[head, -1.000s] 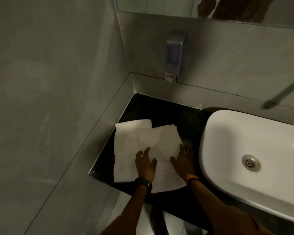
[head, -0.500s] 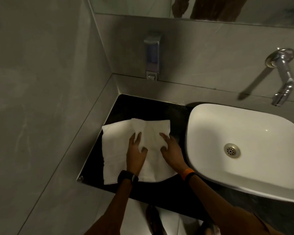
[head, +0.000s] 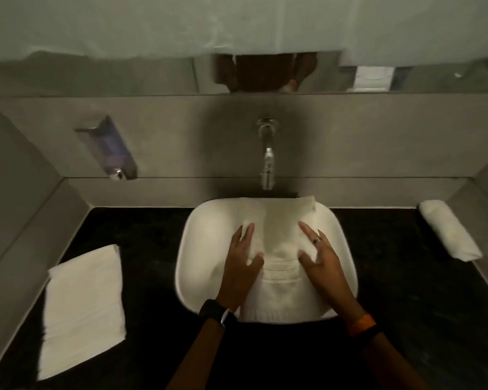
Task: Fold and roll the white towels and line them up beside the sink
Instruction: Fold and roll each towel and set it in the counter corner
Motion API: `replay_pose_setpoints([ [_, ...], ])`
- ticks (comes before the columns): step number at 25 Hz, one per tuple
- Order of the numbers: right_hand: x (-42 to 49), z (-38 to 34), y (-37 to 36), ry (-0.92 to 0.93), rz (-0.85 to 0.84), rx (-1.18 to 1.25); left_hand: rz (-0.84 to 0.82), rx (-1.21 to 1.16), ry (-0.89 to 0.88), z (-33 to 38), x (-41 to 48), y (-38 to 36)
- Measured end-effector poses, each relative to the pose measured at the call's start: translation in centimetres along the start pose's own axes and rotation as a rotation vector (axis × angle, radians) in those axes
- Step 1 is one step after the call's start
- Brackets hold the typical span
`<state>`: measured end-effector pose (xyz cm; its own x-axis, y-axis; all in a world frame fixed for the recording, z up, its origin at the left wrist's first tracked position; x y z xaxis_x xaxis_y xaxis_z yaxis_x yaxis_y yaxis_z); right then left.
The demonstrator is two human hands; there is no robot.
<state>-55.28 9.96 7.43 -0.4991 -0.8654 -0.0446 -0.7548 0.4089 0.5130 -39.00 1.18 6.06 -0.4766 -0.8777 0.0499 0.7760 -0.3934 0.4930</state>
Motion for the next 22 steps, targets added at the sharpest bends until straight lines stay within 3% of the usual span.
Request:
replay_pose_setpoints([
  [5, 0.2, 8.7, 14.2, -0.064, 0.078, 0.01, -0.134, -0.043, -0.008, 7.6, 1.4, -15.5],
  [9, 0.1, 15.7, 19.8, -0.115, 0.087, 0.006, -0.236, -0.058, -0.002, 9.8, 1.1, -24.9],
  [13, -0.6, 24.2, 20.2, -0.239, -0.04, 0.007, -0.335, 0.158, -0.033, 7.9, -1.5, -32.9],
  [16, -1.7, 29.0, 18.1, -0.332, -0.17, -0.122, -0.347, 0.182, 0.098, 5.2, -2.6, -35.0],
  [18, -2.6, 31.3, 18.4, -0.319, -0.203, -0.307, -0.359, 0.274, 0.118, 2.9, -3.3, -35.8],
  [22, -5.6, 33.0, 18.4, -0.112, -0.292, -0.546, -0.695, 0.692, -0.121, -0.9, -7.1, -38.0],
])
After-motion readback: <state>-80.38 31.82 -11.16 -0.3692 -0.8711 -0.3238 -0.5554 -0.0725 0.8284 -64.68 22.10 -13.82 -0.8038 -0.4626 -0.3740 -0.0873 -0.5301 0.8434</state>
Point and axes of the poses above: each hand's wrist, its own x-axis towards the middle knuckle, its own y-axis out of the back of the hand, z = x × y, the point moved 10 cm from there along x, towards the middle knuckle, and after that the axes turned 1 degree about -y, right-handed, at the moved point
